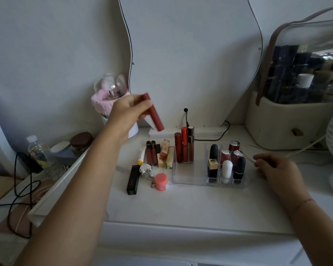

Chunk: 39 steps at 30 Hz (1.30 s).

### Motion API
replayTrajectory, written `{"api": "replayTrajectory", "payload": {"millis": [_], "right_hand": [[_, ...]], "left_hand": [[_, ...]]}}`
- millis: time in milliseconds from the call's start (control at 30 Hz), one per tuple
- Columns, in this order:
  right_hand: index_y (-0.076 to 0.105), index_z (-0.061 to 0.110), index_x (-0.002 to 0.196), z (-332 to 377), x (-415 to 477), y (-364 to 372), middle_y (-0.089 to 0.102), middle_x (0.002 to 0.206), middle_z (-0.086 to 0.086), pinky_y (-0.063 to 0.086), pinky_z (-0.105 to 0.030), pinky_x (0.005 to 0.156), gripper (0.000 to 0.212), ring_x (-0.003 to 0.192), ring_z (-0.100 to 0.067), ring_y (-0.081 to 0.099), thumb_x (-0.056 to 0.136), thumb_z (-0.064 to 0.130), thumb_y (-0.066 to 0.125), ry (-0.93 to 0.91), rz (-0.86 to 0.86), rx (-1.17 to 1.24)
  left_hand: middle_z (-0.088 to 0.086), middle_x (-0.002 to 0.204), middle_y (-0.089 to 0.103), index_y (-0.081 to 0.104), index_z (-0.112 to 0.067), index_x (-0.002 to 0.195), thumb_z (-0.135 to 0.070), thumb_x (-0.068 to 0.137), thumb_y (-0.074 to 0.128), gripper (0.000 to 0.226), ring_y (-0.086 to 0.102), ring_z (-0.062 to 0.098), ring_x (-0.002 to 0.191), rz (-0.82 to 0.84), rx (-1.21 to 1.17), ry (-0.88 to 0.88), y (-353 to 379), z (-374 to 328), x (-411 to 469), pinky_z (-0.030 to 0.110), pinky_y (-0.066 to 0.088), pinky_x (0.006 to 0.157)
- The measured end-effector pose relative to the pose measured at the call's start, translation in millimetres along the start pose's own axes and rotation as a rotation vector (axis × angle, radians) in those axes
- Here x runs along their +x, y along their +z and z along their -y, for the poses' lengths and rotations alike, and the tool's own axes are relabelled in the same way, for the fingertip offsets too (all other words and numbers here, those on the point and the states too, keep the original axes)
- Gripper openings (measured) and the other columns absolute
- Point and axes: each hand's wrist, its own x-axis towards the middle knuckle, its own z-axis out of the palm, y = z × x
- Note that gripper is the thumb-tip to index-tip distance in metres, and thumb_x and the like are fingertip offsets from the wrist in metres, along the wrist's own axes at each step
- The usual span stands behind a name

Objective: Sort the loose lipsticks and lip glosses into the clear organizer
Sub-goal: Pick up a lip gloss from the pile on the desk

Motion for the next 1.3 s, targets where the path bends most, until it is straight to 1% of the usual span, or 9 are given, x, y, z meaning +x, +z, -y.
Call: {"api": "replayTrajectory", "payload": {"millis": [167,333,433,567,700,767,967,1133,1300], "right_hand": [[0.066,0.026,0.088,-0.4,-1.0,-1.0,0.066,0.076,0.007,0.047,-0.014,0.057,0.016,0.068,-0.014,0.062,0.086,0.012,0.058,0.011,-0.003,0.005],[0.066,0.025,0.088,0.0,-1.9,-0.2,0.066,0.076,0.005,0.044,-0.025,0.066,0.015,0.068,-0.014,0.062,0.086,0.012,0.058,0.03,-0.002,0.041],[0.065,0.025,0.087,0.6,-2.7,-0.3,0.066,0.077,0.005,0.045,-0.025,0.067,0.016,0.069,-0.014,0.062,0.086,0.012,0.058,0.028,0.003,0.047],[0.066,0.023,0.087,1.6,-2.7,-0.3,0.067,0.076,0.002,0.045,-0.025,0.065,0.016,0.067,-0.015,0.061,0.086,0.01,0.057,0.021,0.008,0.048],[0.066,0.022,0.088,3.5,-3.1,-0.3,0.067,0.076,0.0,0.045,-0.022,0.062,0.016,0.067,-0.015,0.06,0.087,0.01,0.057,0.019,0.01,0.044],[0.066,0.023,0.088,4.4,-3.8,-0.9,0.066,0.075,0.001,0.043,-0.021,0.06,0.015,0.066,-0.014,0.06,0.087,0.01,0.057,0.014,0.007,0.033],[0.066,0.022,0.088,5.8,-5.0,-1.3,0.066,0.075,0.001,0.043,-0.021,0.06,0.015,0.067,-0.014,0.06,0.086,0.01,0.057,0.015,0.01,0.029],[0.066,0.023,0.088,6.0,-4.6,-1.2,0.066,0.075,0.003,0.042,-0.02,0.061,0.016,0.067,-0.014,0.061,0.086,0.01,0.057,0.018,0.018,0.026],[0.066,0.022,0.088,7.8,-5.9,-1.3,0.066,0.076,0.0,0.042,-0.022,0.062,0.016,0.067,-0.015,0.06,0.087,0.009,0.056,0.009,0.014,0.019]], "left_hand": [[-0.008,0.079,0.072,0.063,-0.018,0.095,-0.01,0.081,0.066,0.016,0.068,0.008,0.078,0.3,-0.052,0.204,26.6,-52.1,-14.6,0.02,0.053,0.073],[-0.003,0.096,0.072,0.065,-0.018,0.102,-0.009,0.079,0.072,0.026,0.067,0.007,0.09,0.449,0.217,0.224,66.3,-41.5,-18.4,0.022,0.051,0.085],[-0.009,0.092,0.071,0.066,-0.025,0.099,-0.014,0.078,0.074,0.024,0.066,0.0,0.087,0.504,0.345,0.22,80.1,-23.2,-18.8,0.016,0.05,0.082],[-0.013,0.087,0.069,0.067,-0.03,0.092,-0.017,0.078,0.074,0.02,0.062,-0.007,0.081,0.502,0.445,0.218,84.7,-4.3,-16.6,0.006,0.046,0.073],[-0.015,0.09,0.068,0.069,-0.028,0.089,-0.019,0.077,0.074,0.016,0.063,0.005,0.091,0.512,0.541,0.198,83.8,8.7,-11.5,0.018,0.045,0.081],[-0.014,0.092,0.067,0.069,-0.028,0.089,-0.02,0.077,0.074,0.015,0.062,0.005,0.094,0.528,0.576,0.184,84.0,13.4,-9.0,0.017,0.043,0.082],[-0.008,0.099,0.068,0.069,-0.027,0.092,-0.023,0.076,0.076,0.018,0.061,0.008,0.094,0.546,0.659,0.15,84.4,24.8,-6.4,0.016,0.042,0.073],[-0.012,0.092,0.063,0.068,-0.028,0.092,-0.025,0.075,0.077,0.019,0.058,0.007,0.086,0.548,0.736,0.158,86.0,32.2,-7.1,0.017,0.039,0.063],[-0.008,0.102,0.063,0.066,-0.027,0.1,-0.026,0.073,0.078,0.03,0.058,0.011,0.097,0.566,0.757,0.164,86.3,36.6,-3.7,0.022,0.044,0.073]]}}
